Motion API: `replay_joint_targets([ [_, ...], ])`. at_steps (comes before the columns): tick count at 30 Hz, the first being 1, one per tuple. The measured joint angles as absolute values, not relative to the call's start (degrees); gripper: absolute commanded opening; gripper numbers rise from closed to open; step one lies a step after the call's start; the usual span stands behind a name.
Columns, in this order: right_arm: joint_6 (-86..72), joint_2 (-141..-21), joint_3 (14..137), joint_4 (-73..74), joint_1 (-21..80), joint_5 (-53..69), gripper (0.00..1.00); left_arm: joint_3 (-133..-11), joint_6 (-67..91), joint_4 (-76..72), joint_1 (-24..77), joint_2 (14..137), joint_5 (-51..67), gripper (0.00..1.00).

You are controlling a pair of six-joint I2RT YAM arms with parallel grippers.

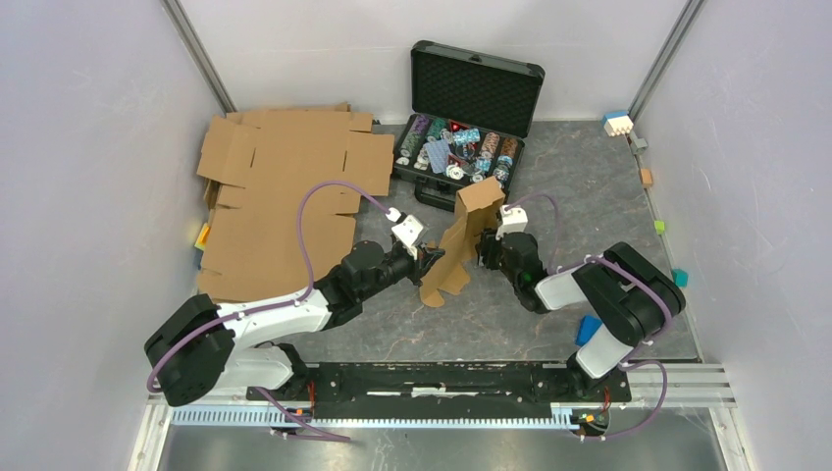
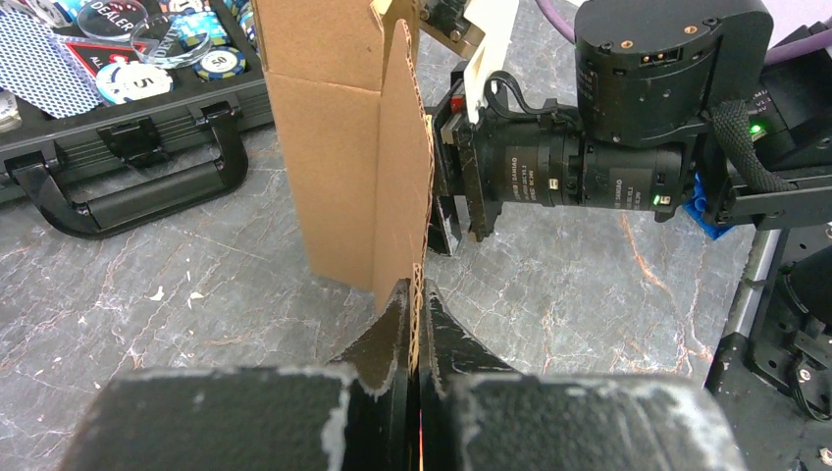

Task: Fold the paper box

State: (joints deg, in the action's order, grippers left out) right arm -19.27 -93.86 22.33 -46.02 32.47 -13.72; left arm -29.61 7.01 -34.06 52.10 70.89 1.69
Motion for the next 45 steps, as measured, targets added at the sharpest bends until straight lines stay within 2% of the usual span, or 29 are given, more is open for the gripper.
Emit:
replay_joint_targets([
  [13,-22.96,-96.47,25.36,-46.17,30.70,-9.78,0.52,-29.63,7.01,-34.00,52.10,70.89,1.89,0.03],
  [23,-17.67,-97.62,30.46,-38.13,34.79,-20.34,0.54,-29.63,7.01,-33.93,52.07,70.89,1.85,0.03],
  [31,-17.04,-97.19,30.65,-36.95,35.51,-22.81,0.62,-29.63,7.01,-33.87,52.10,70.89,1.61,0.04],
  [36,-16.38,-91.61,25.34,-36.99,35.07,-21.02,0.65,-29.63,7.01,-33.61,52.10,70.89,1.50,0.04],
  [40,-15.25,-84.36,21.19,-36.58,34.74,-19.49,0.75,-29.65,7.01,-33.41,52.10,70.89,1.34,0.04],
  [45,-12.49,-74.00,17.87,-36.34,34.61,-19.03,0.78,-29.65,7.01,-33.23,52.10,70.83,1.34,0.04],
])
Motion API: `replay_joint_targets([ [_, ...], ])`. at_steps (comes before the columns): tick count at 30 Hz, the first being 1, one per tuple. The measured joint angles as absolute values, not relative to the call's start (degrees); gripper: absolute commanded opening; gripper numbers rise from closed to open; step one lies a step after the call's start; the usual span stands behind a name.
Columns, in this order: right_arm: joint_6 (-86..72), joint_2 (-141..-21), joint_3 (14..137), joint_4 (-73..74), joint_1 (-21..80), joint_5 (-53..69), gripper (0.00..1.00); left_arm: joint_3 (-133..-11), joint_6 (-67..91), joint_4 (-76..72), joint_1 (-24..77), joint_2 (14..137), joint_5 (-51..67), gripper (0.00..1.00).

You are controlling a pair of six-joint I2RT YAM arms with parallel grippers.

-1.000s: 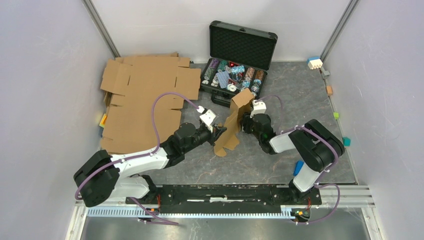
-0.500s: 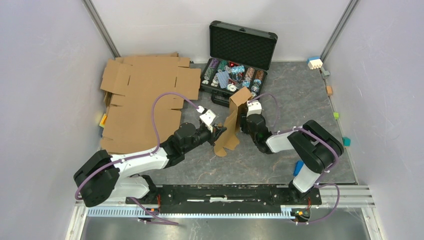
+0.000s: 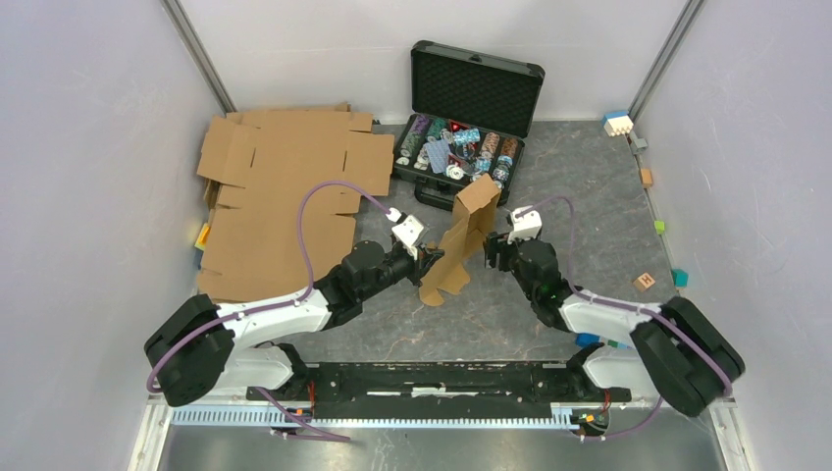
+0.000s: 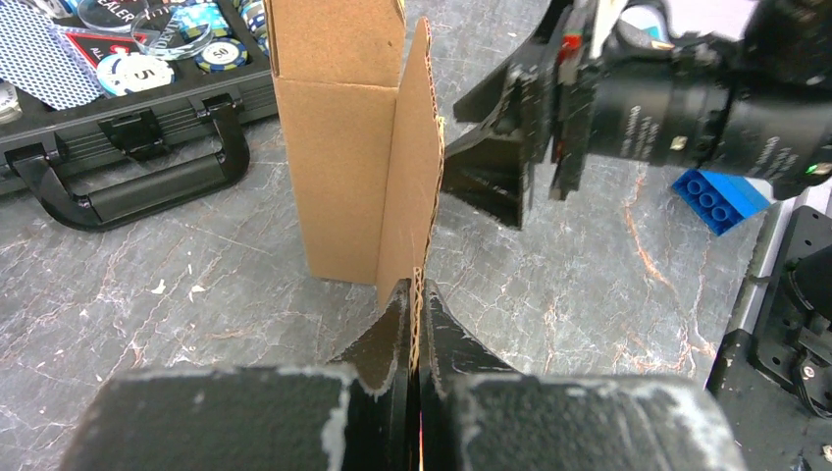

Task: Fold the paper box

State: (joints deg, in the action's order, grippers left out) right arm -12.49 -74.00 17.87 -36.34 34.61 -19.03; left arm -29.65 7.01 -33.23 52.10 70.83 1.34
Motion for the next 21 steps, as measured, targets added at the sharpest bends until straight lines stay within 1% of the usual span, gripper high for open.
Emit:
replay_joint_targets([
  [1,-11.75,-71.99,17.34,-36.32,34.46,-18.94,0.78,-29.67,7.01,-33.19,52.10,70.81,1.34,0.06],
  [4,-9.50,-68.07,16.49,-36.29,33.63,-17.98,0.76,-29.71,7.01,-33.04,52.10,70.81,1.34,0.14],
  [8,-6.44,-66.57,16.51,-36.80,30.83,-13.82,0.75,-29.74,7.05,-31.18,52.10,70.83,1.37,0.22],
  [12,-4.03,-68.42,17.80,-37.45,27.83,-9.37,0.73,-29.74,7.14,-29.63,52.10,70.85,1.34,0.25],
  [17,-2.48,-71.37,20.86,-38.94,25.93,-6.02,0.72,-29.74,7.29,-28.97,52.10,70.89,1.37,0.27],
  [19,-2.46,-71.33,21.23,-39.68,25.74,-4.49,0.77,-29.74,7.40,-28.86,52.10,70.89,1.34,0.28],
  [20,-2.48,-71.24,21.23,-40.05,25.71,-3.22,0.82,-29.74,7.42,-28.80,52.10,70.89,1.34,0.27],
  [21,-2.63,-71.07,21.23,-40.10,25.71,-1.85,0.86,-29.74,7.44,-28.75,52.10,70.89,1.32,0.23],
])
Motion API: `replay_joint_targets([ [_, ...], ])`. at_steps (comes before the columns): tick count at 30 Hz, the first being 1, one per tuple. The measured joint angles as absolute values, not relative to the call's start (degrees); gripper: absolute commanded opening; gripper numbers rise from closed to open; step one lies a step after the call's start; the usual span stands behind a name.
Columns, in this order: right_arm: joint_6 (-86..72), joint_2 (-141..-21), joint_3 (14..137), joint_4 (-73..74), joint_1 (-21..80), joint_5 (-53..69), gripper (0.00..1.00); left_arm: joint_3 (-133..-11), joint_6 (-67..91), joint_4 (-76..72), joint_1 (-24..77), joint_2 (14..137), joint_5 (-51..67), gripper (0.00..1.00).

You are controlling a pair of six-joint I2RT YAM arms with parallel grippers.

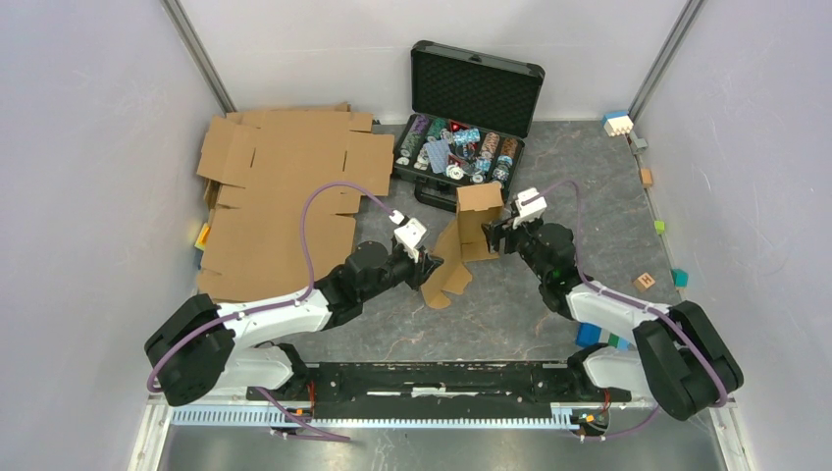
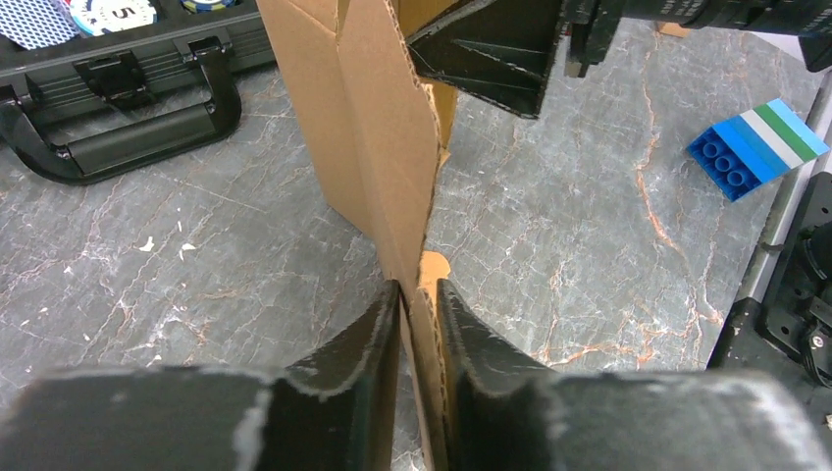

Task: Fold the paper box

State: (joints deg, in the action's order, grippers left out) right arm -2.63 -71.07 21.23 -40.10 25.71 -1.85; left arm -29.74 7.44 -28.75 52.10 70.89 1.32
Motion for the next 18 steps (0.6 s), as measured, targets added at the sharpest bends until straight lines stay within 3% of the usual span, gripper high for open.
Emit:
replay_joint_targets([
  [4,-3.31,-68.16,19.99,-40.18,25.71,4.19,0.96,-29.74,7.75,-28.05,52.10,70.87,0.43,0.03],
  [12,-4.54,-54.28,15.44,-35.62,25.74,11.00,0.96,-31.64,7.68,-21.30,52.10,68.03,-4.10,0.02],
  [18,-5.17,-43.22,14.59,-28.40,25.74,10.94,0.95,-38.52,7.70,-7.62,52.10,62.85,-8.10,0.03],
])
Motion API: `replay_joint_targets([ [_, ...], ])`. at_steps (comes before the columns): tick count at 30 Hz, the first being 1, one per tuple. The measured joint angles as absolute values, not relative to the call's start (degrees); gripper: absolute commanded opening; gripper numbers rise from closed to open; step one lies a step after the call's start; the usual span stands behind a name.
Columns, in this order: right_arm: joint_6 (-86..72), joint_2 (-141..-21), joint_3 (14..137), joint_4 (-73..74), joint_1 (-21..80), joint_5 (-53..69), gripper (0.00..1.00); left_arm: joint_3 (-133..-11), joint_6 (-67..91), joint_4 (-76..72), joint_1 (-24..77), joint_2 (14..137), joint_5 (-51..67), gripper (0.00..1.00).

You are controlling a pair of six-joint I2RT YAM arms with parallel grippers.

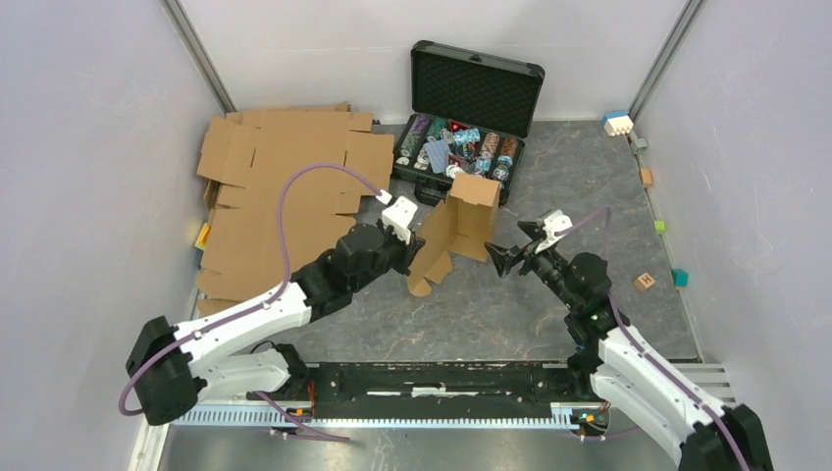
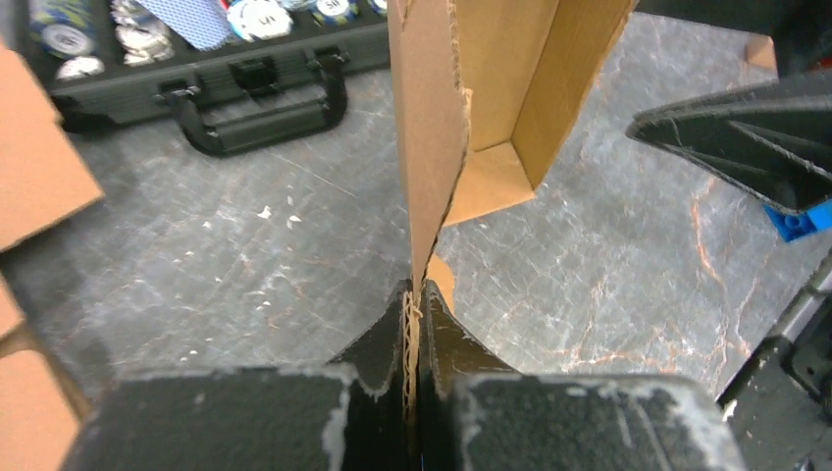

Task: Fold the paper box

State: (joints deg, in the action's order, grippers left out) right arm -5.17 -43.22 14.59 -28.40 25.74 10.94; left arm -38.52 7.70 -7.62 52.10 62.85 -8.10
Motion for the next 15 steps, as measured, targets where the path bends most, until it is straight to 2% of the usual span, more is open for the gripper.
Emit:
replay_joint_targets([
  [7,-6.63,-33.32,16.08,-18.26,25.74,1.91,0.95,-52.95,9.04,14.52,52.10,62.43,-13.96,0.06],
  [12,-7.51,-36.03,21.12,-11.16,25.71,-0.73,0.97,-71.35,9.17,38.20,52.10,69.54,-14.85,0.08],
  [15,-7.94,-38.54,22.63,-8.23,25.71,-1.10,0.97,-79.59,9.10,48.27,52.10,71.46,-14.48,0.16],
])
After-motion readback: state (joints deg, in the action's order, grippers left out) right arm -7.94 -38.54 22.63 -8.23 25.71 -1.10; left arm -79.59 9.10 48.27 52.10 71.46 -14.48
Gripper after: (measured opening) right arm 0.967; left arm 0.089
